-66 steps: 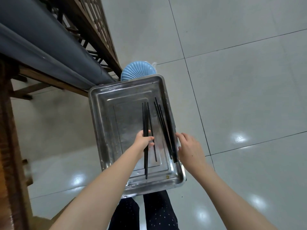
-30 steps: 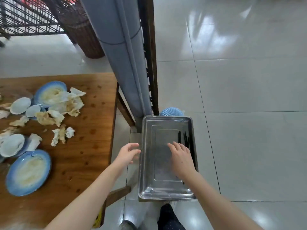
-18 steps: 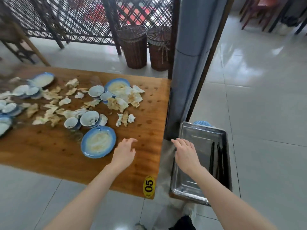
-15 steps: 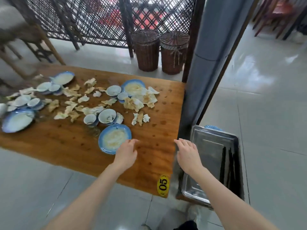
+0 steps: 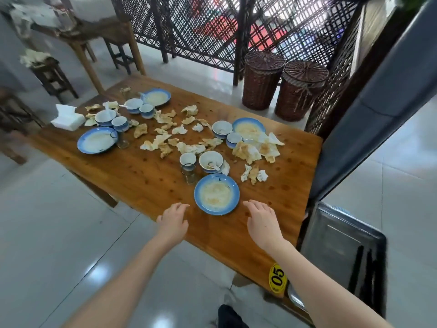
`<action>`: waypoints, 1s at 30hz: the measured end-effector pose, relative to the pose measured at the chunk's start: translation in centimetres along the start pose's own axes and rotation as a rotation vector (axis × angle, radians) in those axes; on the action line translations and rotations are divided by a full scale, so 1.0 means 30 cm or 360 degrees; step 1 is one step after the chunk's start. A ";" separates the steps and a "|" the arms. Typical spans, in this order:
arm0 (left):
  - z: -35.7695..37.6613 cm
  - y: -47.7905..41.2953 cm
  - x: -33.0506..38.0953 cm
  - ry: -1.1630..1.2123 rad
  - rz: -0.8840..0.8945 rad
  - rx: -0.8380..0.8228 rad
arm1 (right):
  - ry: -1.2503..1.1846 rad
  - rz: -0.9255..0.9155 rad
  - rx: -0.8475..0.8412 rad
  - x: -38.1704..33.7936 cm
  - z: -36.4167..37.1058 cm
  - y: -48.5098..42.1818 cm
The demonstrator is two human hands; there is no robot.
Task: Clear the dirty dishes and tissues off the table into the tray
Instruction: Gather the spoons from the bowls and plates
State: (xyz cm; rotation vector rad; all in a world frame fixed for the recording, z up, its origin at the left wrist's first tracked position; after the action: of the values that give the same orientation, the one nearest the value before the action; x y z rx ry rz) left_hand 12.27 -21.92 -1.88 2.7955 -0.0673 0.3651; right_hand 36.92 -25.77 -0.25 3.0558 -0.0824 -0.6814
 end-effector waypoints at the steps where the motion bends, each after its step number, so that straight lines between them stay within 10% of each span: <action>1: -0.005 -0.001 -0.025 0.0040 -0.0023 0.0007 | -0.0009 -0.0010 0.0004 -0.015 0.008 -0.020; 30: -0.241 -0.504 -0.315 0.0467 -0.0277 0.0012 | -0.0069 0.0107 -0.0580 -0.150 0.262 -0.694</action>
State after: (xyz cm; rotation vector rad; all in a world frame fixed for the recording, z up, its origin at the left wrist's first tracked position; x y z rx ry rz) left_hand 2.70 -5.24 -2.32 2.6964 0.2424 0.7248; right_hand 30.53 -4.74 -5.88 2.6790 -0.0542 -0.6733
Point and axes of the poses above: each hand's wrist, its own y-axis away from the middle knuckle, its own z-axis out of the palm, x = y × z, the point moved 6 cm from there along -y, towards the middle knuckle, and after that the axes turned 5 degrees about -y, right-handed, at the moved point
